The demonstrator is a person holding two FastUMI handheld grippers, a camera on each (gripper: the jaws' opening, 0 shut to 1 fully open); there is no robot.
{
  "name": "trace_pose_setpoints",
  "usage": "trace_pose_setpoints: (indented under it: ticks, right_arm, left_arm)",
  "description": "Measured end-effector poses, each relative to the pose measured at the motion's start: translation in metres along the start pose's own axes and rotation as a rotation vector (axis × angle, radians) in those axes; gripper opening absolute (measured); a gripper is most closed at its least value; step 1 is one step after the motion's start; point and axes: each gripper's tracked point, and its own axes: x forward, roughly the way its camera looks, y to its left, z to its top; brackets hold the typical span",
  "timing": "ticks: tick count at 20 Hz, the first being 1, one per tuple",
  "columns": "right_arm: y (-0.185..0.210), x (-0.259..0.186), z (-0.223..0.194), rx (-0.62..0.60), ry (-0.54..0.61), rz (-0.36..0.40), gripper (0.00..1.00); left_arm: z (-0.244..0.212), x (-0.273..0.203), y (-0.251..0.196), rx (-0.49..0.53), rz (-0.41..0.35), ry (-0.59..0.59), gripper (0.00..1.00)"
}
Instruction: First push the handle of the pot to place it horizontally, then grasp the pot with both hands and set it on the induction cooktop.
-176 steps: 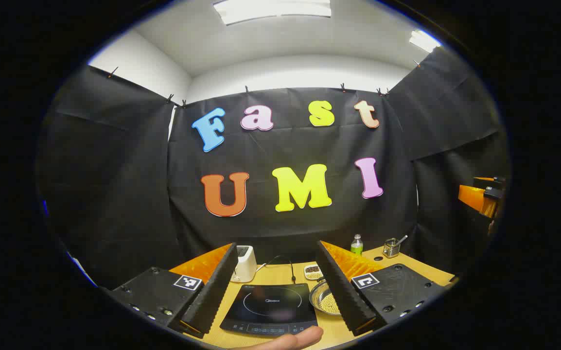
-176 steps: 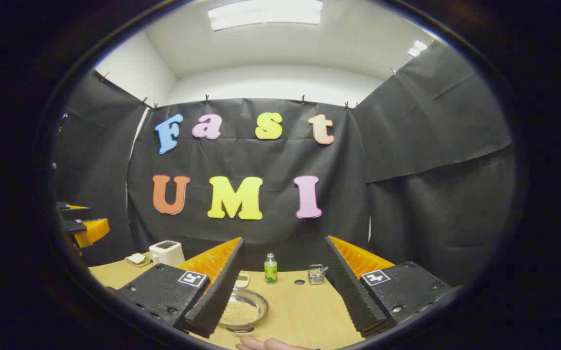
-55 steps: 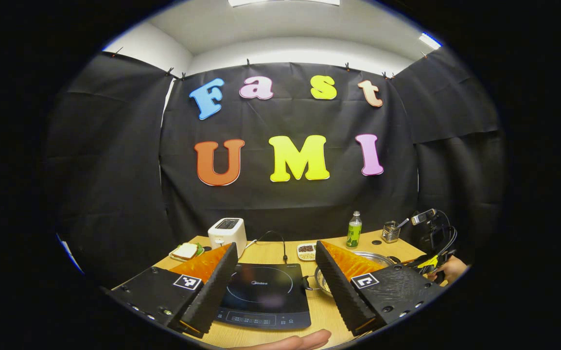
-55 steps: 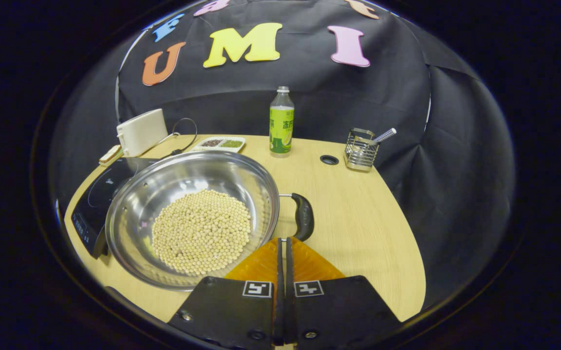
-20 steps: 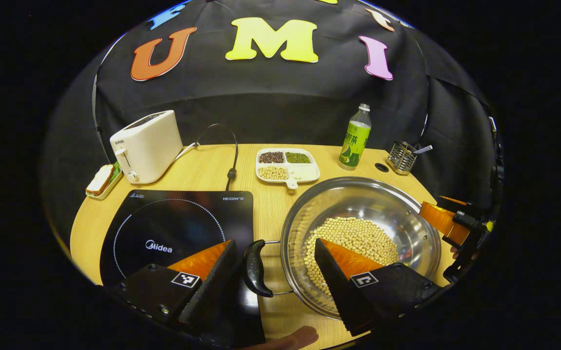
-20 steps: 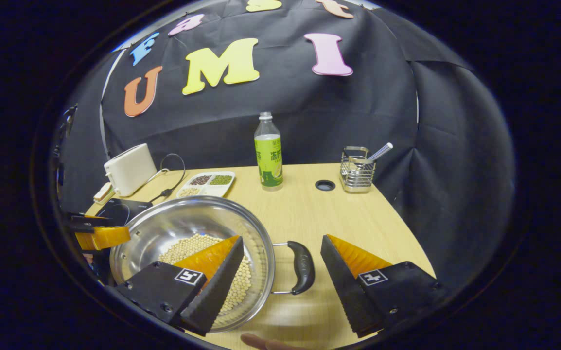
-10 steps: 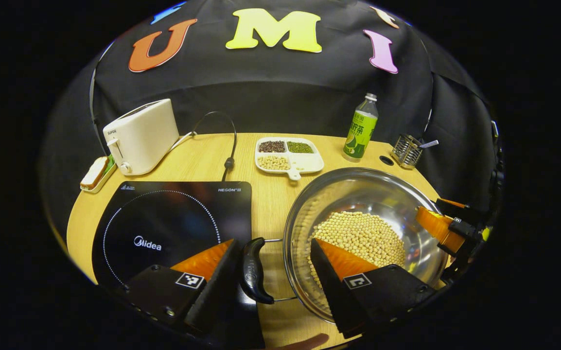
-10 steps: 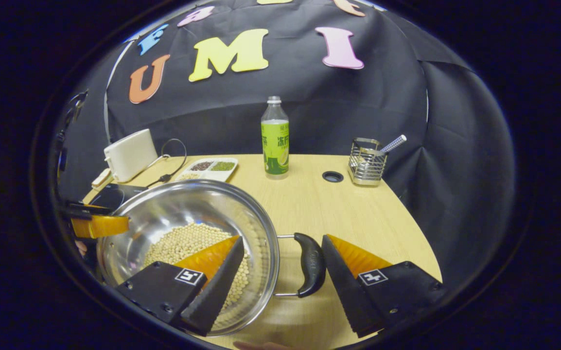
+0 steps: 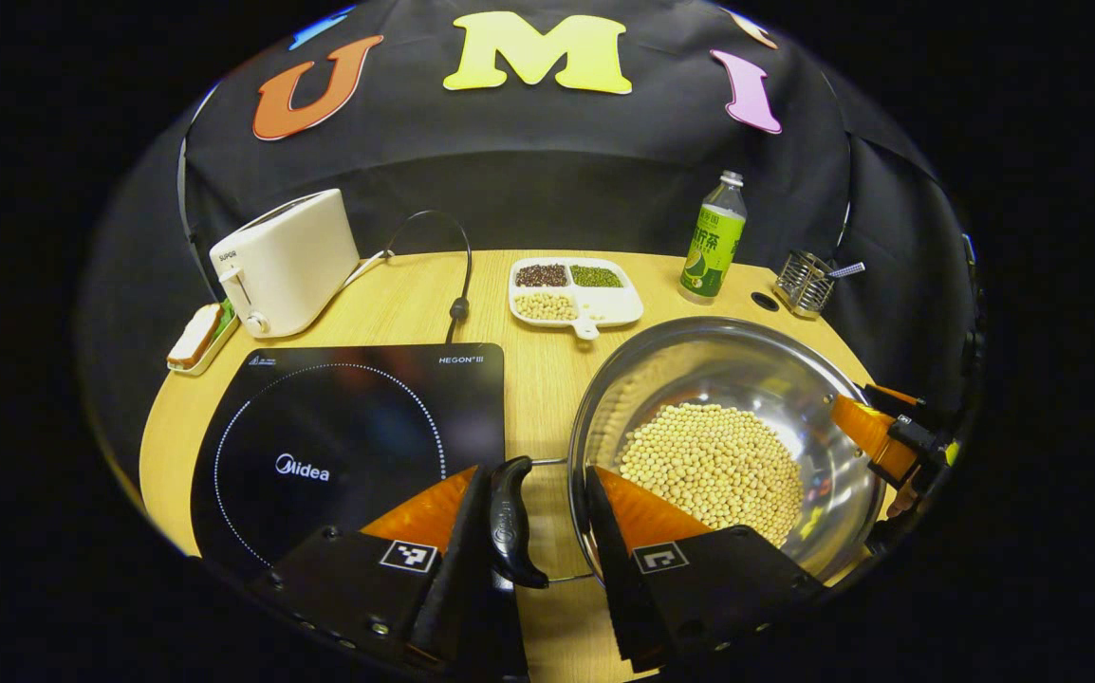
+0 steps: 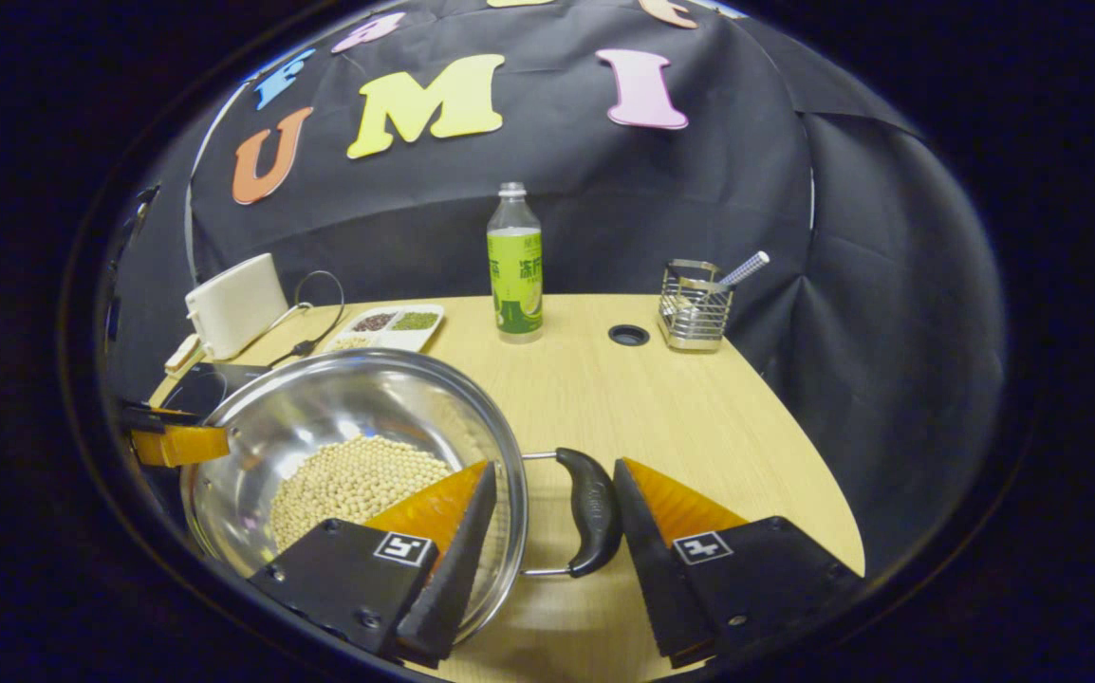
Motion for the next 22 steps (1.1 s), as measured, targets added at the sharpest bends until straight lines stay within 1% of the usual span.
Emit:
trace_pose_setpoints:
  ticks: [1, 2, 3, 4, 5, 6, 9, 10, 13, 14, 17, 18, 22]
  right_arm:
    - [0.0, -0.003, -0.001, 0.017, 0.014, -0.001, 0.75]
    - [0.0, -0.009, -0.005, 0.022, 0.034, -0.003, 0.71]
    - [0.0, -0.01, -0.007, 0.024, 0.045, -0.005, 0.72]
    - [0.0, -0.011, -0.009, 0.006, 0.058, -0.003, 0.69]
    - [-0.001, -0.012, -0.011, -0.014, 0.064, 0.003, 0.68]
    - [-0.001, -0.012, -0.01, -0.011, 0.065, 0.008, 0.7]
    - [-0.002, -0.012, -0.011, -0.038, 0.083, 0.02, 0.68]
    - [-0.002, -0.013, -0.012, -0.048, 0.092, 0.023, 0.69]
    - [-0.002, -0.014, -0.014, -0.06, 0.133, 0.056, 0.69]
    - [-0.002, -0.013, -0.015, -0.057, 0.145, 0.065, 0.69]
    - [-0.002, -0.012, -0.016, -0.037, 0.181, 0.059, 0.69]
    - [-0.002, -0.012, -0.015, -0.009, 0.193, 0.055, 0.69]
    - [0.001, -0.023, -0.021, 0.027, 0.247, 0.066, 0.64]
  left_arm:
    - [-0.001, -0.005, 0.0, -0.004, 0.002, 0.013, 0.58]
    - [-0.005, -0.006, -0.002, -0.005, 0.001, 0.024, 0.59]
    - [-0.004, -0.006, -0.003, -0.004, 0.002, 0.028, 0.68]
    - [-0.003, -0.008, -0.002, -0.01, 0.002, 0.026, 0.68]
    - [-0.005, -0.005, -0.003, -0.008, 0.002, 0.022, 0.57]
    - [-0.006, -0.005, -0.003, -0.006, -0.003, 0.018, 0.57]
    - [-0.005, -0.007, -0.004, -0.004, -0.014, 0.016, 0.57]
    - [-0.005, -0.007, -0.003, -0.004, -0.014, 0.019, 0.57]
    - [-0.005, -0.008, -0.003, 0.017, -0.021, 0.015, 0.57]
    - [-0.006, -0.007, -0.003, 0.023, -0.026, 0.016, 0.57]
    - [-0.006, -0.007, -0.003, -0.01, -0.025, 0.033, 0.57]
    - [-0.004, -0.007, -0.003, -0.01, -0.021, 0.033, 0.57]
    - [-0.007, -0.014, -0.001, -0.007, -0.019, 0.056, 0.57]
